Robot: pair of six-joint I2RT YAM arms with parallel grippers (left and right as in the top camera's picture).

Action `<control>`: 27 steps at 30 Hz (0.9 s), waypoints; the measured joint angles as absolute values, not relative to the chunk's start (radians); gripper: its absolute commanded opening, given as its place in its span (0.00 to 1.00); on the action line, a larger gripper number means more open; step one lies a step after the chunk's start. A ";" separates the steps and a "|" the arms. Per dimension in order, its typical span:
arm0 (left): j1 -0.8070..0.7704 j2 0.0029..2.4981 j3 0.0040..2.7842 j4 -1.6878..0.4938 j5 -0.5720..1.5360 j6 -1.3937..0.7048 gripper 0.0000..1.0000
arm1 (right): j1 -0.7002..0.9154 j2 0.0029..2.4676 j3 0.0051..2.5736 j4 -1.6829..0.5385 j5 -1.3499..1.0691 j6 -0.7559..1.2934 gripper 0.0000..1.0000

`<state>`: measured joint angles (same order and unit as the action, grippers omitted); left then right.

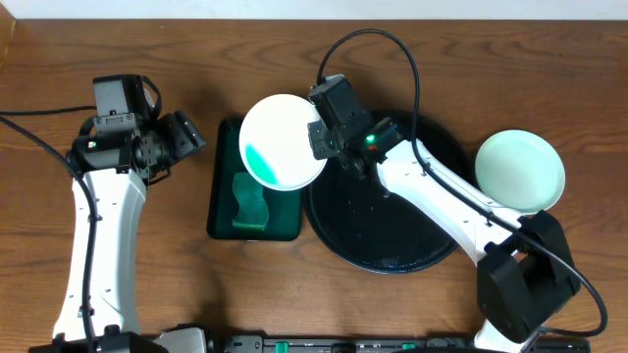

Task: Clean dirty plates on tray and stack at the side
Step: 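Lift the white plate and hold it tilted over the dark green tray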

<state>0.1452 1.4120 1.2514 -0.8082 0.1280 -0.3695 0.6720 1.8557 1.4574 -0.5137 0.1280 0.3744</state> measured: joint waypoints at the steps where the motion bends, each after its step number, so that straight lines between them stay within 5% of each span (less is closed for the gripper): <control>1: 0.145 1.412 1.251 -0.808 0.128 -0.369 0.80 | 0.672 1.856 1.457 -0.513 0.135 0.370 0.01; 27: 0.145 1.412 1.251 -0.809 0.128 -0.369 0.80 | 0.895 1.810 1.458 -0.312 0.763 -0.062 0.01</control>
